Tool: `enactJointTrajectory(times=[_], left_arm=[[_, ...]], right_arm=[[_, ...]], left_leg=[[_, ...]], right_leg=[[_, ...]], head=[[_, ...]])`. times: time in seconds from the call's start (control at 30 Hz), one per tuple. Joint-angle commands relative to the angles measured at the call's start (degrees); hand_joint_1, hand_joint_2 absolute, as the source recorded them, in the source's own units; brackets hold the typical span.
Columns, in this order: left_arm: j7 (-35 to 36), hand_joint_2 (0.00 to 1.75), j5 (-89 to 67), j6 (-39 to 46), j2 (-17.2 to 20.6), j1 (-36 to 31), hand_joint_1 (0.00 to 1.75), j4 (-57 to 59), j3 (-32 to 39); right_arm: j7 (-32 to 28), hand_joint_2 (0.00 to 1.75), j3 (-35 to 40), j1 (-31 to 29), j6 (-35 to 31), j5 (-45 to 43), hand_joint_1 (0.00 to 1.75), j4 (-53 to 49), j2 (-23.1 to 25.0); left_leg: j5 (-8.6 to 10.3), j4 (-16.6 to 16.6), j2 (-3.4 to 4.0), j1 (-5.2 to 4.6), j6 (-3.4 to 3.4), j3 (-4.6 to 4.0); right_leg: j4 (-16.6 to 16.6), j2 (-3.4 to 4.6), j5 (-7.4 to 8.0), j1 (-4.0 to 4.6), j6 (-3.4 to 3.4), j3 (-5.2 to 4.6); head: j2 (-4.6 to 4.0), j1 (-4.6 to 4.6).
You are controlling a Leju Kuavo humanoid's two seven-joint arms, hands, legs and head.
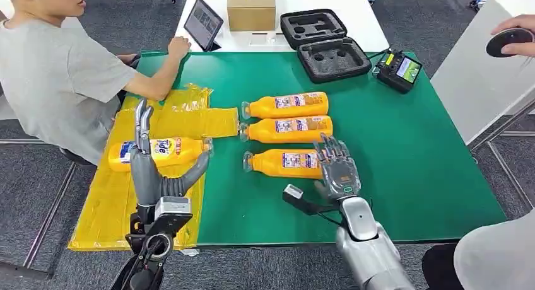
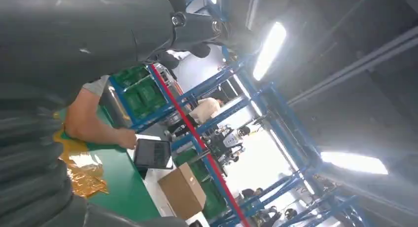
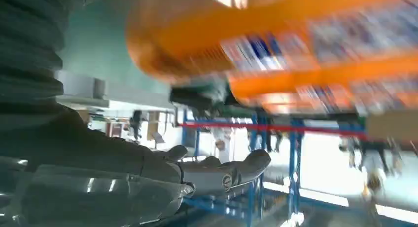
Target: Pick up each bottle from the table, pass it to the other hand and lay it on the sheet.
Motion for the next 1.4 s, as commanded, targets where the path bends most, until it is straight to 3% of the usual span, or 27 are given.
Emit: enactJointTrajectory(times=[0.03,0.6,0.83,1.07,1.23,1.33,1.4], left_arm=[[0.11,1.75,2.85,-0.11,1.47,-4.65,0.0,3.73,-3.29],[0.11,1.75,2.89,-0.11,1.23,-4.87,0.0,3.08,-4.07],[0.11,1.75,2.0,-0.11,0.96,-4.74,0.0,2.79,-4.24],[0.11,1.75,1.47,-0.11,0.95,-4.55,0.0,2.06,-4.19],[0.11,1.75,1.73,-0.11,0.88,-5.27,0.0,3.54,-4.65],[0.11,1.75,3.57,-0.11,1.19,-5.97,0.0,4.95,-5.51],[0.11,1.75,3.57,-0.11,1.19,-5.97,0.0,4.95,-5.51]], right_arm=[[-0.84,1.75,-0.93,-8.33,0.9,-2.74,0.0,21.31,-2.72],[-3.15,1.75,0.21,-11.25,0.12,-2.64,0.0,24.64,-3.16],[-8.07,1.75,1.68,-10.64,-0.18,-3.07,0.0,19.18,-0.76],[-19.01,1.75,-2.79,-12.38,-0.18,-14.62,0.0,24.46,1.09],[-22.43,1.75,-5.22,-13.34,3.11,-20.1,0.0,26.84,1.77],[-19.11,1.75,-5.22,-14.13,10.62,-21.12,0.0,29.01,1.45],[-19.11,1.75,-5.22,-14.13,10.62,-21.12,0.0,29.01,1.45]], left_leg=[[-0.02,-0.02,-0.09,0.02,-0.06,0.12],[0.0,-0.03,-0.03,0.01,-0.04,0.24],[0.0,-0.01,0.04,0.01,-0.05,0.21],[-0.05,-0.03,0.07,0.04,-0.1,0.33],[-0.02,-0.01,0.05,0.02,-0.05,0.21],[-0.01,-0.01,-0.02,0.01,-0.04,0.18],[-0.02,-0.01,0.0,0.0,-0.06,0.23]], right_leg=[[-0.03,0.01,-0.02,0.01,-0.04,0.14],[-0.03,0.04,0.02,-0.01,0.0,0.22],[0.0,0.12,0.04,-0.01,0.0,0.17],[0.0,0.2,0.0,0.02,-0.04,0.25],[0.01,0.14,0.03,0.02,0.02,0.17],[0.01,0.07,0.02,0.0,0.03,0.18],[0.01,0.12,0.02,-0.03,0.01,0.21]], head=[[0.0,0.02],[0.0,0.0],[0.0,0.0],[0.0,0.0],[0.0,0.0],[0.0,0.0],[0.0,0.0]])
